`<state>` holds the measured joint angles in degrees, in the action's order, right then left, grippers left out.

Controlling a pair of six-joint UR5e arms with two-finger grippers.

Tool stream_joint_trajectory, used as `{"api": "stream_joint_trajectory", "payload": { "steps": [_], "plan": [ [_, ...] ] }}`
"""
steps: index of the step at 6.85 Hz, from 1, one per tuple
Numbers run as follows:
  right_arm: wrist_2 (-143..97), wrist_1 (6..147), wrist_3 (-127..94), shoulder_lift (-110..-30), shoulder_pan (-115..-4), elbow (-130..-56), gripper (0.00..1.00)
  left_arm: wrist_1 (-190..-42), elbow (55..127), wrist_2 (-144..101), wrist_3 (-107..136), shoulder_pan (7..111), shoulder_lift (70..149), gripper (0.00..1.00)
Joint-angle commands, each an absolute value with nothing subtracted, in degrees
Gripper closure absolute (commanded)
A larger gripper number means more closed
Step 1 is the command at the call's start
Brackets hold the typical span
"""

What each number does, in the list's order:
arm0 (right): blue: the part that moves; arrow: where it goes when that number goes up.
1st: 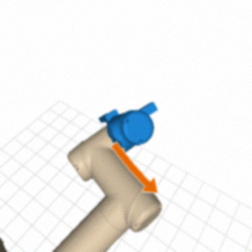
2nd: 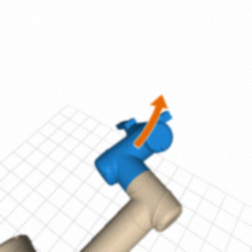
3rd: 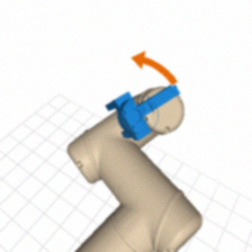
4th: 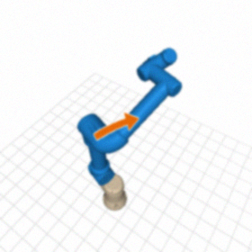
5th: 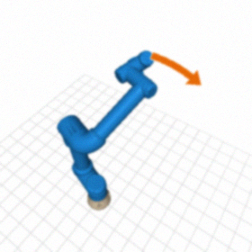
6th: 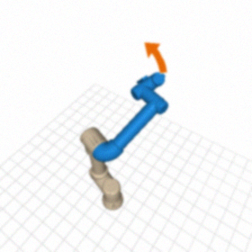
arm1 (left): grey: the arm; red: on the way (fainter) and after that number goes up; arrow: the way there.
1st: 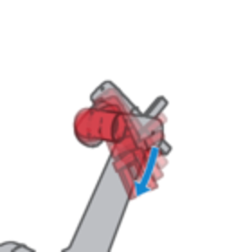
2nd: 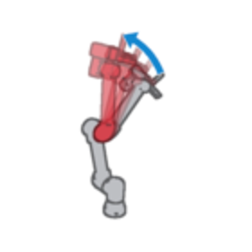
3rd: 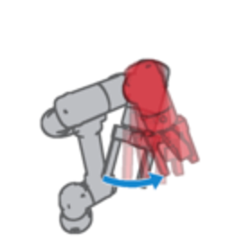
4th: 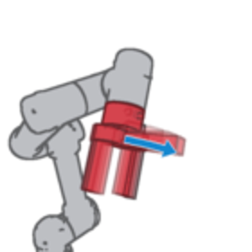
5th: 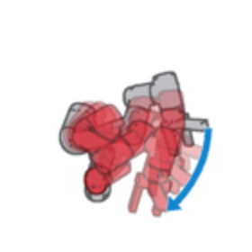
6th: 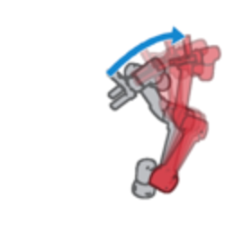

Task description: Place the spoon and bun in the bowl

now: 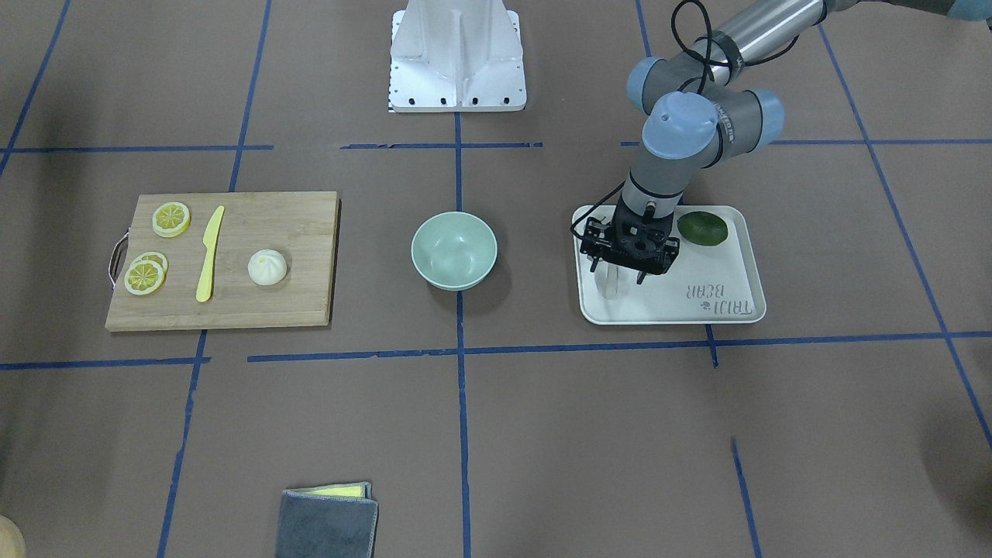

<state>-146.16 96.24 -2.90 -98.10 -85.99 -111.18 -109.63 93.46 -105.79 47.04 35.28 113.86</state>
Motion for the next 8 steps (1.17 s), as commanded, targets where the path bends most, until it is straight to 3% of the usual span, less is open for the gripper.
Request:
{"api": "stream_joint_trajectory", "payload": {
  "steps": [1, 2, 5, 8],
  "plan": [
    [-146.2, 96.2, -3.0, -98.1, -85.9, -111.2, 0.00, -109.6, 93.3, -105.8, 46.8, 35.2, 113.6, 0.79],
    [-146.2, 96.2, -3.0, -98.2, -85.9, -111.2, 0.00, -109.5, 93.5, -106.1, 46.9, 35.2, 113.6, 1.00],
    [-146.3, 96.2, -3.1, -98.0, -85.9, -111.6, 0.00, -109.3, 97.3, -106.3, 47.9, 35.3, 114.9, 1.00],
    [-147.5, 96.0, -10.0, -97.6, -81.4, -115.2, 0.00, -109.8, 95.1, -106.2, 60.3, 34.0, 126.3, 1.00]
  ]
}}
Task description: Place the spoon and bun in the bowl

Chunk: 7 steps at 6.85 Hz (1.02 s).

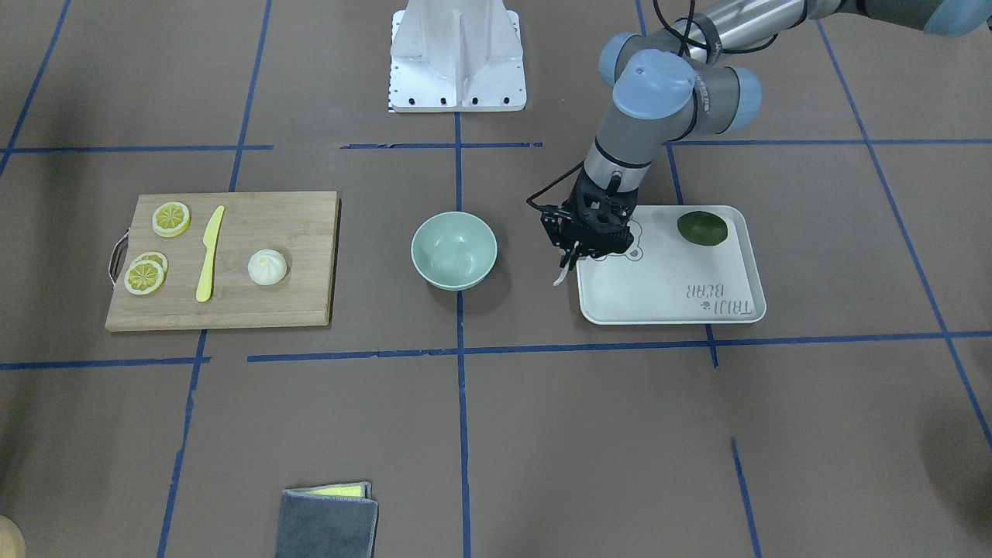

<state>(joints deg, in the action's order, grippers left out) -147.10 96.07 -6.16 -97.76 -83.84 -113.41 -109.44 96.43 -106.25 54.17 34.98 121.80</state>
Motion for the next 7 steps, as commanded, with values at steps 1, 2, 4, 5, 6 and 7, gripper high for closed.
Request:
{"api": "stream_joint_trajectory", "payload": {
  "steps": [1, 2, 4, 5, 6, 7],
  "plan": [
    [-147.3, 91.3, -11.7, -97.6, -78.7, -115.6, 0.00, -109.9, 91.6, -105.9, 63.8, 32.6, 131.5, 1.00],
    [-147.4, 86.1, -18.0, -97.9, -77.1, -115.5, 0.00, -110.3, 86.4, -105.7, 65.2, 31.6, 136.6, 1.00],
    [-146.8, 76.9, -32.2, -98.0, -71.6, -115.4, 0.00, -113.1, 82.8, -101.6, 65.0, 30.2, 138.5, 1.00],
    [-146.0, 75.4, -35.3, -97.6, -68.8, -115.4, 0.00, -113.2, 82.4, -101.2, 64.7, 30.1, 138.4, 1.00],
    [-145.3, 75.2, -37.8, -97.1, -66.1, -115.4, 0.00, -113.2, 82.2, -100.3, 64.5, 30.1, 138.3, 1.00],
    [-143.1, 75.2, -41.4, -94.9, -62.9, -115.5, 0.00, -113.2, 82.2, -98.8, 64.5, 30.2, 138.2, 0.69]
  ]
}}
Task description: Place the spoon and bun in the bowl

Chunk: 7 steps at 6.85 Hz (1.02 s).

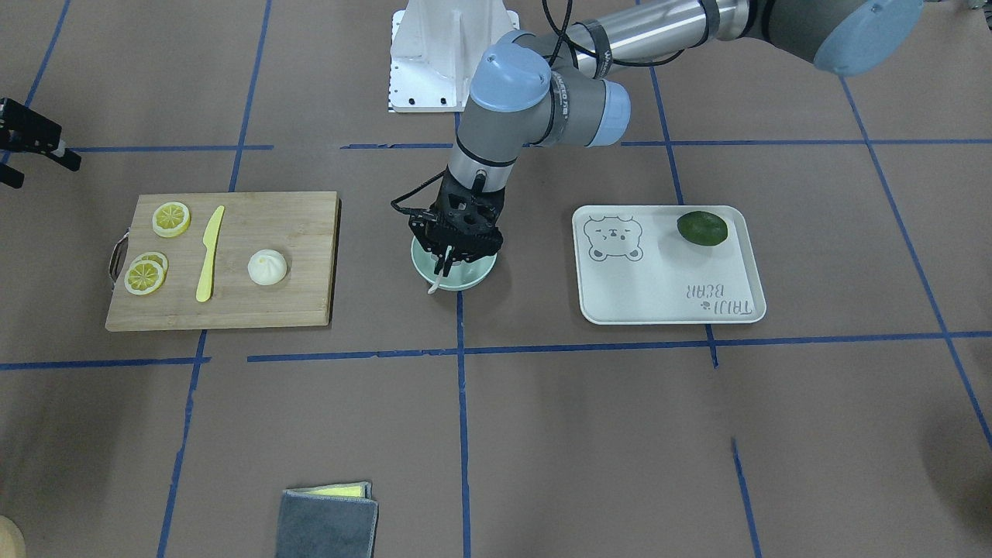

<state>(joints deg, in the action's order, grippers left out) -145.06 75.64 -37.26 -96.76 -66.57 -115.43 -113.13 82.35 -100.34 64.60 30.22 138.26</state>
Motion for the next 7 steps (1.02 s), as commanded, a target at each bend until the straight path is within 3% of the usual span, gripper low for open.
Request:
{"api": "stream_joint_trajectory", "payload": {
  "steps": [1, 2, 6, 7],
  "plan": [
    [-138.6, 75.2, -48.5, -92.1, -57.9, -115.5, 0.00, -113.6, 82.5, -98.8, 64.4, 30.3, 137.4, 0.34],
    [-132.7, 75.2, -53.7, -88.9, -52.4, -115.5, 0.00, -115.3, 83.7, -98.8, 64.5, 30.7, 135.5, 0.27],
    [-110.0, 75.4, -68.6, -81.2, -36.4, -112.9, 0.00, -114.6, 90.6, -105.4, 57.0, 38.7, 125.2, 0.29],
    [-107.1, 75.4, -68.6, -79.3, -35.8, -110.4, 0.07, -114.7, 94.2, -105.2, 57.0, 38.9, 121.3, 0.30]
  ]
}}
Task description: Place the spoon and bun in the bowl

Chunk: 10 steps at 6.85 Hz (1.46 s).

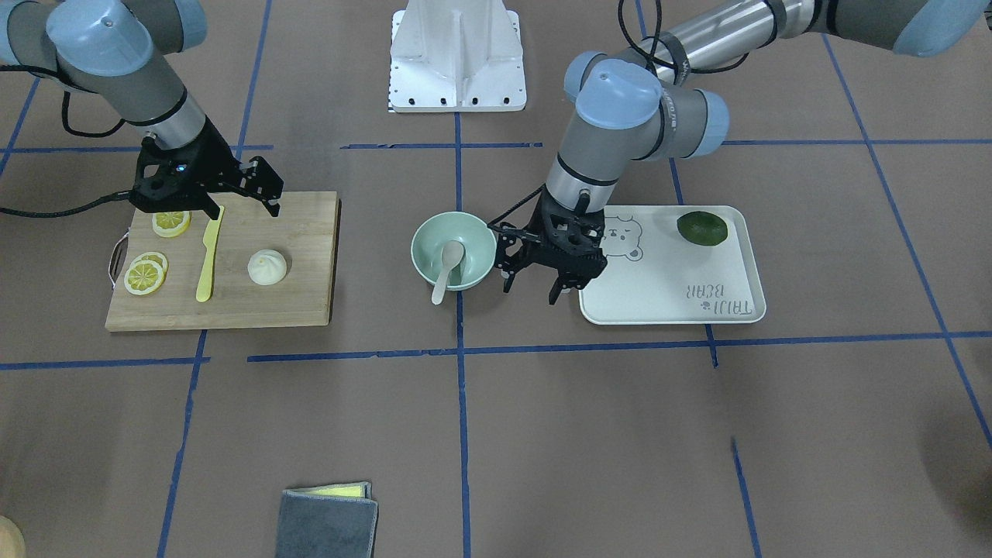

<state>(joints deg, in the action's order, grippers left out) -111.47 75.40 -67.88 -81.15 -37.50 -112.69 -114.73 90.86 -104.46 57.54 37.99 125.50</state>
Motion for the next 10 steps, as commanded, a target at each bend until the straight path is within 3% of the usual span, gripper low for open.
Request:
{"api": "stream_joint_trajectory", "payload": {
  "steps": [1, 5, 6, 8, 10],
  "plan": [
    [-105.8, 75.6, -68.6, -75.9, -35.8, -106.6, 0.05, -114.6, 96.1, -105.1, 57.0, 38.8, 119.8, 0.30],
    [-102.4, 75.8, -67.7, -75.7, -34.3, -104.6, 0.11, -114.6, 96.2, -105.0, 57.0, 38.8, 119.8, 0.30],
    [-102.3, 75.8, -67.7, -76.0, -34.4, -104.2, 0.23, -114.6, 96.2, -104.9, 57.0, 38.8, 119.9, 0.30],
    [-102.5, 75.8, -67.7, -76.1, -34.5, -104.6, 1.00, -114.6, 96.2, -104.9, 57.0, 38.8, 119.7, 0.30],
    [-102.4, 75.8, -67.7, -76.1, -34.7, -105.3, 1.00, -114.7, 96.3, -104.9, 57.0, 38.8, 119.7, 0.30]
  ]
}}
